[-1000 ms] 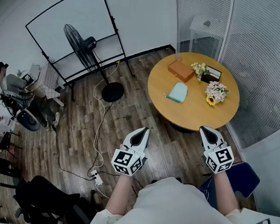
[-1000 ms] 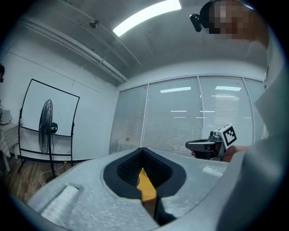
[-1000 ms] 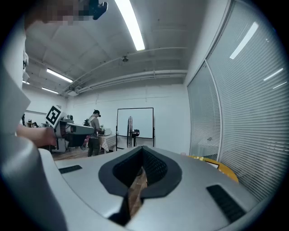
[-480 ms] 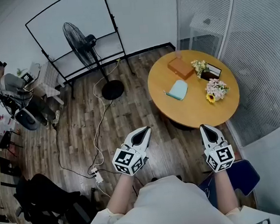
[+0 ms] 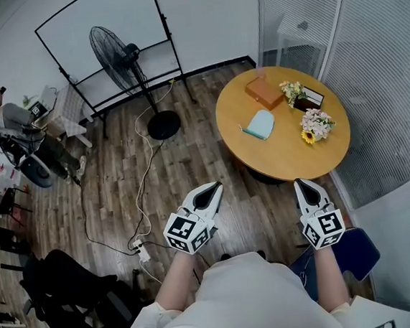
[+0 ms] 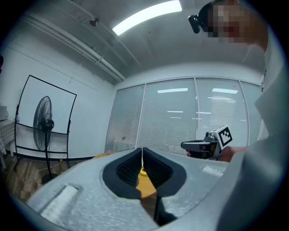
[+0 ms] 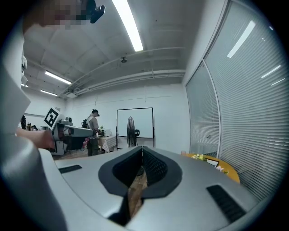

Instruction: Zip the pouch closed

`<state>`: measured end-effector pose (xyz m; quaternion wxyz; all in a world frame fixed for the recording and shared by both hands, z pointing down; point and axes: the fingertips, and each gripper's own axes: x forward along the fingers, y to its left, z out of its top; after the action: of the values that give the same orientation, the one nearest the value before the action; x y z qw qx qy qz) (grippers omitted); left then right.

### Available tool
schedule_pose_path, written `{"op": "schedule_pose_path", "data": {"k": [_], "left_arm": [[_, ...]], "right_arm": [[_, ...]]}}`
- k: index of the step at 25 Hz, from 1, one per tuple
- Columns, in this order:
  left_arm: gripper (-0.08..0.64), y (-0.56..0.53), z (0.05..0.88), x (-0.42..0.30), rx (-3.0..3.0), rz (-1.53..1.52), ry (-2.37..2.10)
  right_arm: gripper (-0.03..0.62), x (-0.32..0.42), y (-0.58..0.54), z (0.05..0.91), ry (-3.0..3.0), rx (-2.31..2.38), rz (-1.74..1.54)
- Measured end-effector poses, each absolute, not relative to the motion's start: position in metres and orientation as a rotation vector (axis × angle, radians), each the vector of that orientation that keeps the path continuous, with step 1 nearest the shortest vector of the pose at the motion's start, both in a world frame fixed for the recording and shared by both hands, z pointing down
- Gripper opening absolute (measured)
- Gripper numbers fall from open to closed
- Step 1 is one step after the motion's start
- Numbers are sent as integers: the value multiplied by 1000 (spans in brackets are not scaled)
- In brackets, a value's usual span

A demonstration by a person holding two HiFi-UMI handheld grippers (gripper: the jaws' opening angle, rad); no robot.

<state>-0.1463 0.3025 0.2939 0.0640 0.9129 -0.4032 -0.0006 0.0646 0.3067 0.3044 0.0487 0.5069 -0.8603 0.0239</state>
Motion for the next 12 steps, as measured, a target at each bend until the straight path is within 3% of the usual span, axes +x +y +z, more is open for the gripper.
{"op": "schedule_pose_path", "data": {"k": [12], "left_arm": [[38, 309, 302, -159, 2751, 22, -1184]], "right_arm": [[50, 43, 318, 311, -2629, 1516, 119]]}}
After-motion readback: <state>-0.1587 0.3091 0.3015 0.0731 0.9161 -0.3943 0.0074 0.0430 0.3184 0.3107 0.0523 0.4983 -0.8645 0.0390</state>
